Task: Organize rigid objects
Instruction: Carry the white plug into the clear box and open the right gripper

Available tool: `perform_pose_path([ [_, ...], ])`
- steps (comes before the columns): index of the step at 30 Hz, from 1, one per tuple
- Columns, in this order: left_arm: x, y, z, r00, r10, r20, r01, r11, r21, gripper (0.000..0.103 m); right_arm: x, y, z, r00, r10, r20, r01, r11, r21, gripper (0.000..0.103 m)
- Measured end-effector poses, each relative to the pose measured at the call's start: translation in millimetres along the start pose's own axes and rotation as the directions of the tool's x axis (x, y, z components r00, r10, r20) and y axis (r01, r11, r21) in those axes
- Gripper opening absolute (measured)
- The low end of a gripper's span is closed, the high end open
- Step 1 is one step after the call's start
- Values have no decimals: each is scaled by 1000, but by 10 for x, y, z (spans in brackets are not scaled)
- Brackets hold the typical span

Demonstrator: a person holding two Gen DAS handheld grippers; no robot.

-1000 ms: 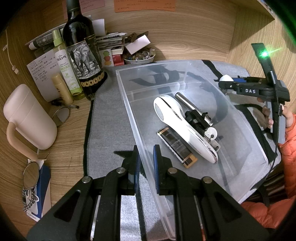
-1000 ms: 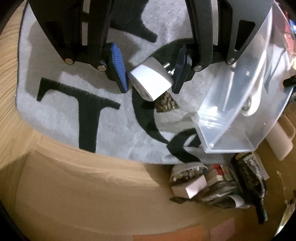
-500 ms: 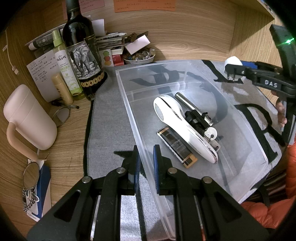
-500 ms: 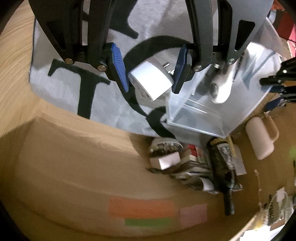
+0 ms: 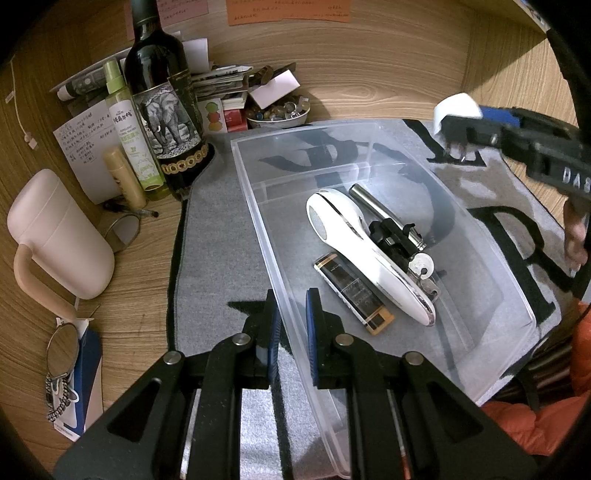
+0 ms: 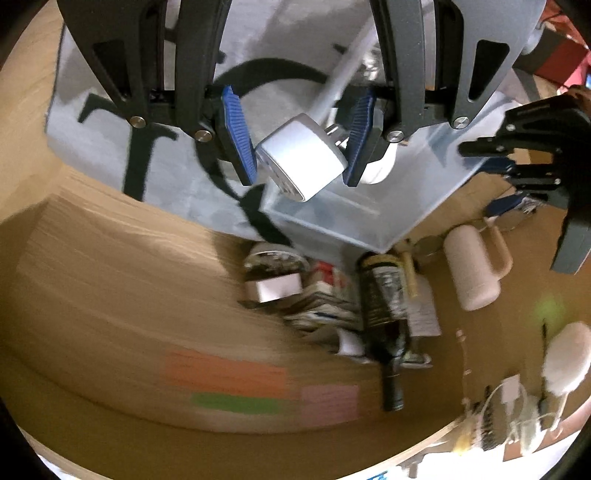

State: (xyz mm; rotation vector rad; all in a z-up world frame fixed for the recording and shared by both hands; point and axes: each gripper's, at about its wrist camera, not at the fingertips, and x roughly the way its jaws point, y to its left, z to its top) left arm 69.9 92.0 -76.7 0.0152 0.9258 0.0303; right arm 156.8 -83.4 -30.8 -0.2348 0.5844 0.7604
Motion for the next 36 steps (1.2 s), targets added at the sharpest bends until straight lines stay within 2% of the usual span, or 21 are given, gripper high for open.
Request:
perform_pose_path([
  [6,-3,1,3,1000,0,0,0,1000,1,11,275,229,-71,996,47,-74,-51,998,-48,45],
  [11,-7,-2,3,1000,0,3,0,1000,2,11,493,275,-155,988,64,-144,-72,996,-51,45],
  [19,-19,-4,14,1000,0,3,0,1000,4,11,588,354,-179,980,67,-187,-82,994,-71,46],
  [21,-18,-5,13,1000,1,3,-1,1000,4,11,580,356,-174,977,76,-197,-91,994,-67,49],
  [23,-19,-6,12,1000,0,3,0,1000,3,11,555,355,-163,979,76,-188,-89,994,-64,56],
  [28,-19,-7,13,1000,1,4,-1,1000,3,11,412,289,-107,989,47,-142,-57,996,-65,58],
  [31,-20,-6,13,1000,1,3,-1,1000,3,11,324,203,-70,992,38,-119,-44,998,-46,63],
  [36,-19,-9,12,1000,1,3,-1,1000,3,11,184,-17,-22,997,-21,-73,19,1000,-17,67],
])
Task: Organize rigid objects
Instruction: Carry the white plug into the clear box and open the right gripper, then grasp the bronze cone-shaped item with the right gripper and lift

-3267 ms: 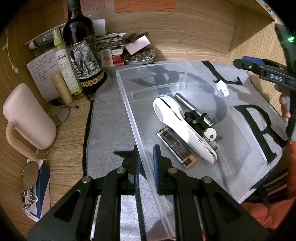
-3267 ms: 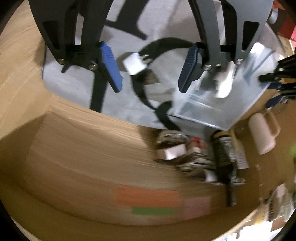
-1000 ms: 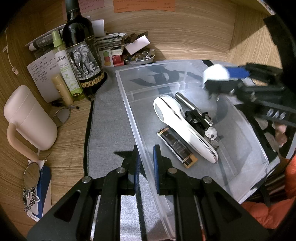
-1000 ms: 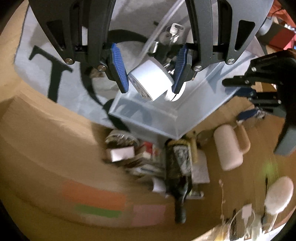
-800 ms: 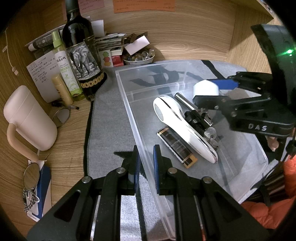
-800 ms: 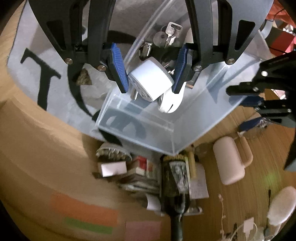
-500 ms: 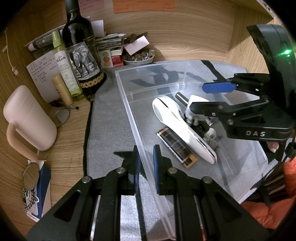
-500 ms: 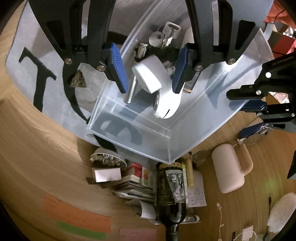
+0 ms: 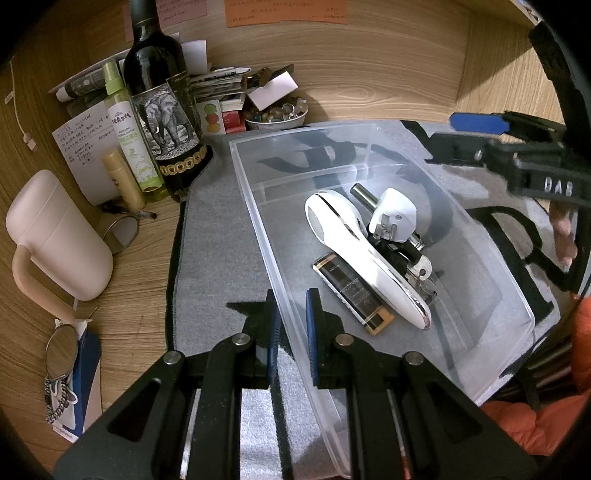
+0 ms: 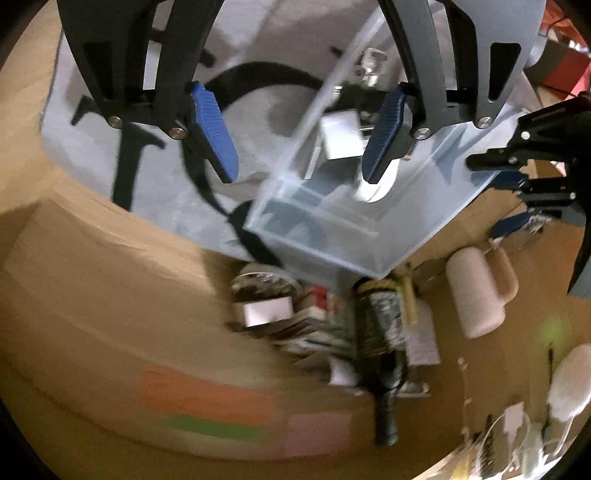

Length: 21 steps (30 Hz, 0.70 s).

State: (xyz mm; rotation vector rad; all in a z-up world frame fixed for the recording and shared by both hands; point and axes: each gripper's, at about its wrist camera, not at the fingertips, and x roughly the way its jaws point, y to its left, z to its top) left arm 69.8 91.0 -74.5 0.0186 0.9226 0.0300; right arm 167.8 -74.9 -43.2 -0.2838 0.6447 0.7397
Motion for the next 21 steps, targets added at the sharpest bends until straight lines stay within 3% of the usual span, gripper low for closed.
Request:
perform_pose_path([
  [9,-1,-1,-1,1000,0,0,0,1000,1,11,0,-559,-83,994,-105,-26,107,988,112,71],
  [21,-2,-6,-1,1000,1,0,-1,1000,0,11,627,-813,-345,977,-86,-195,119,979,166,71],
])
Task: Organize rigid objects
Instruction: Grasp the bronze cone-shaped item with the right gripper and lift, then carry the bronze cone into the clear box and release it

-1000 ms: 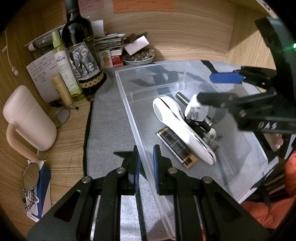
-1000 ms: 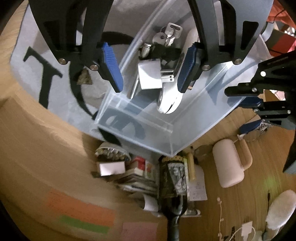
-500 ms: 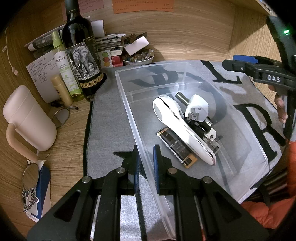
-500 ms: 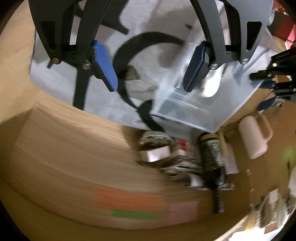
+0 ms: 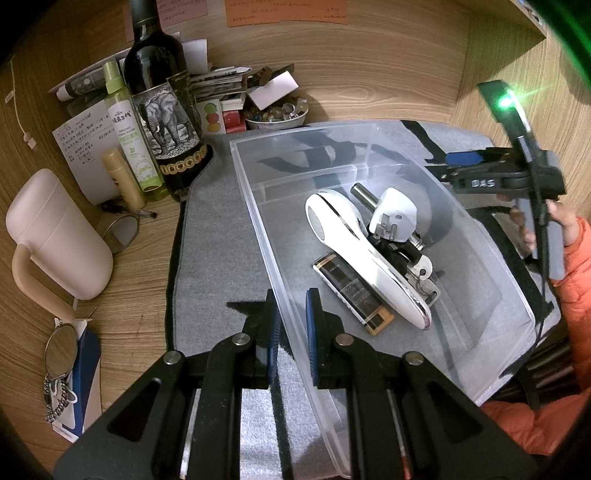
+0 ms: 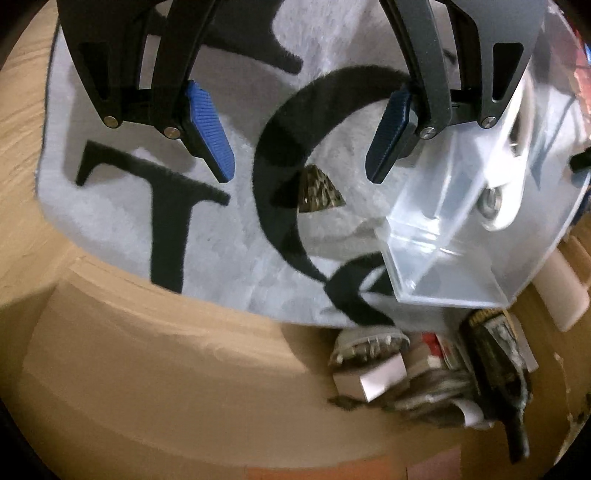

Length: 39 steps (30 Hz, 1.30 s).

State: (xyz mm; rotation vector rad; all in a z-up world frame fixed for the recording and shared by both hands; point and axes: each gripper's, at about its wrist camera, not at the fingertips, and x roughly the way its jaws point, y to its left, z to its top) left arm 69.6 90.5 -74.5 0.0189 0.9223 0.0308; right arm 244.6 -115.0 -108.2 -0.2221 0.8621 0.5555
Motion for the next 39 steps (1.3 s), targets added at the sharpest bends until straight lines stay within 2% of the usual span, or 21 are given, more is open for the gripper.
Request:
perform_pose_path([
  [7,10,-9,11,1000,1,-4,-1,1000,3,11,300,-13,32,999,4,-41,-4,1000,8,70],
  [9,27,-9,7,1000,-1,-9,1,1000,2,11,332,-5,45,999,9,-36,-8,1000,10,61],
  [14,43,-6,6,1000,-4,-11,4,1000,3,11,389,57,72,999,33,-39,-34,999,-16,27],
  [27,44,-28,-5,1000,0,-10,0,1000,10,11,-72,205,113,997,45,68,-40,997,-73,27],
  [39,43,-30,-9,1000,1,-9,-1,1000,11,11,-624,492,120,980,69,188,-41,988,-147,27],
])
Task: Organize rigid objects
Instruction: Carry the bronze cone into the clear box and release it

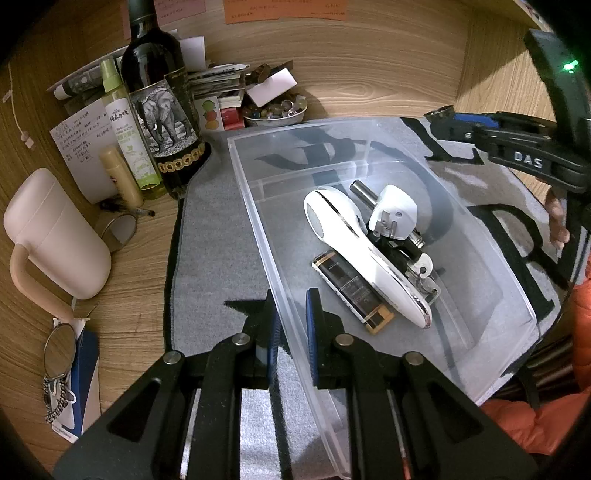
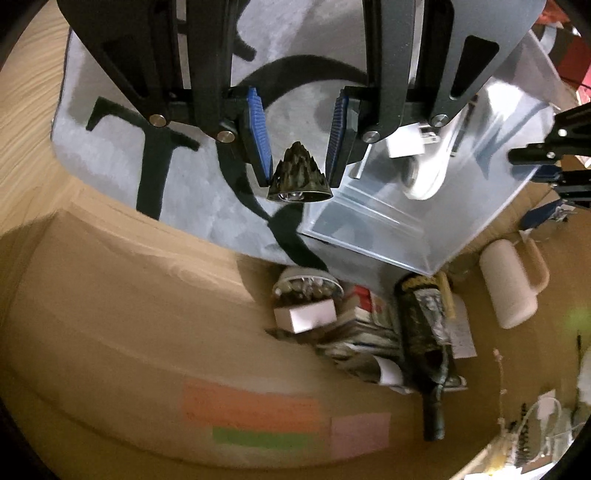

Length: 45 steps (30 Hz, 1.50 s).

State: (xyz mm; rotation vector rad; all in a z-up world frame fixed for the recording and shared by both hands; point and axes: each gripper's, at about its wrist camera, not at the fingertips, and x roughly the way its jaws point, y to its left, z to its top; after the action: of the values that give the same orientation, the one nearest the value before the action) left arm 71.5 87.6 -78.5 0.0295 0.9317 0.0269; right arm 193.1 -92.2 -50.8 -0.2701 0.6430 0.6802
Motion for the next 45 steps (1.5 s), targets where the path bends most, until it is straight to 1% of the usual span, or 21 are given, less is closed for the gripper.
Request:
perform_pose_path([
  [6,-1,1,-1,1000,0,0,0,1000,1,11,-146,178,-3,999,26,27,-25,999,-41,27],
  [11,-3,-12,2,1000,0,0,0,1000,1,11,-169,332,-31,998,64,21,-62,996,-67,27],
  [23,-2,-26,8,1000,-1,1,1,1000,-6,11,-13,682,-195,989,136,-61,-143,981,-129,27],
  [30,-9,-18,1,1000,2,2,-2,1000,-7,11,131,764,-270,982,147,-117,-163,976,-142,27],
  [34,-46,-5,2,1000,8,12,-8,1000,-13,11,154,772,-275,982,138,-131,-157,977,-146,28],
  [36,-77,1,1,1000,9,16,-9,1000,-16,11,144,767,-267,981,143,-134,-162,977,-142,34],
  [38,-105,8,4,1000,14,22,-13,1000,-21,11,103,757,-254,980,152,-125,-169,977,-132,46],
  [42,-181,14,13,999,20,39,-19,999,-26,11,-9,735,-234,986,143,-91,-154,980,-127,49],
  [44,-219,4,29,999,22,50,-20,999,-28,11,-75,695,-226,986,146,-76,-154,982,-112,57],
  [45,-238,-5,35,998,22,55,-21,999,-29,11,-115,674,-224,987,145,-64,-151,983,-105,59],
])
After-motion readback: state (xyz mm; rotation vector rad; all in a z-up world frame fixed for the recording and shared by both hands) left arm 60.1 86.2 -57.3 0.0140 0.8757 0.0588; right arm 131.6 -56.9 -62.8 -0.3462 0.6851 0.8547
